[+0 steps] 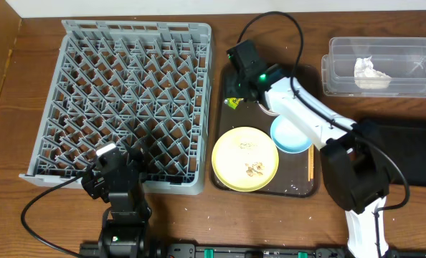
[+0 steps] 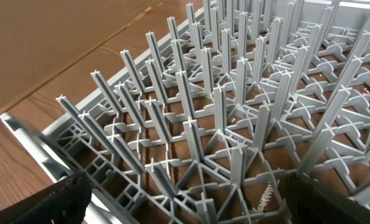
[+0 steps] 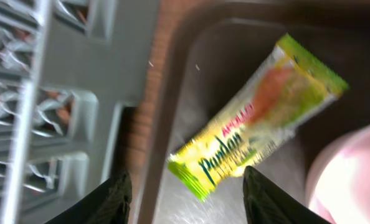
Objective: Sort waste into correct bins and load items into the dishwasher
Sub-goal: 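Reach the right gripper to the yellow snack wrapper and grasp it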
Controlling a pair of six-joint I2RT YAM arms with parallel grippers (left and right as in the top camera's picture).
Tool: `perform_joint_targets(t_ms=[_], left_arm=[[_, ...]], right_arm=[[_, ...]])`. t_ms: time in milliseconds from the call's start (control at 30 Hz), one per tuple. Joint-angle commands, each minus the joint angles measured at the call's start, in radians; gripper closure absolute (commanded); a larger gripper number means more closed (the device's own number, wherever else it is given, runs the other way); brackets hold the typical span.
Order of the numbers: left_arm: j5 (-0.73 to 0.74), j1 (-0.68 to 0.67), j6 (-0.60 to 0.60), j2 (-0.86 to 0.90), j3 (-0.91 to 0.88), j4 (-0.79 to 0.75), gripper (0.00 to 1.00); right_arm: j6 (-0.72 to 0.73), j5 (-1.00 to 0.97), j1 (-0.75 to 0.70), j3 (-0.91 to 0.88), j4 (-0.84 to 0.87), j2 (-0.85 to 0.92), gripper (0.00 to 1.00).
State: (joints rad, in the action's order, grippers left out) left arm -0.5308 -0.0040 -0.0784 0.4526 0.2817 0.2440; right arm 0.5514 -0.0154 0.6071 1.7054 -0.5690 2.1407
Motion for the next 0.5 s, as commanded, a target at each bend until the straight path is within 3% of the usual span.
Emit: perform_joint_targets(t_ms=[0, 467], left_arm=[[-0.012, 0.001, -0.002, -0.003, 0.014, 0.003, 0.0], [-0.012, 0.001, -0.002, -0.003, 0.014, 0.003, 0.0]], right_arm=[[0.025, -0.187, 0.043, 0.0, -0.035, 0.039, 0.42], [0.098, -0.264, -0.054, 0.001, -0.108, 0.079, 0.39]])
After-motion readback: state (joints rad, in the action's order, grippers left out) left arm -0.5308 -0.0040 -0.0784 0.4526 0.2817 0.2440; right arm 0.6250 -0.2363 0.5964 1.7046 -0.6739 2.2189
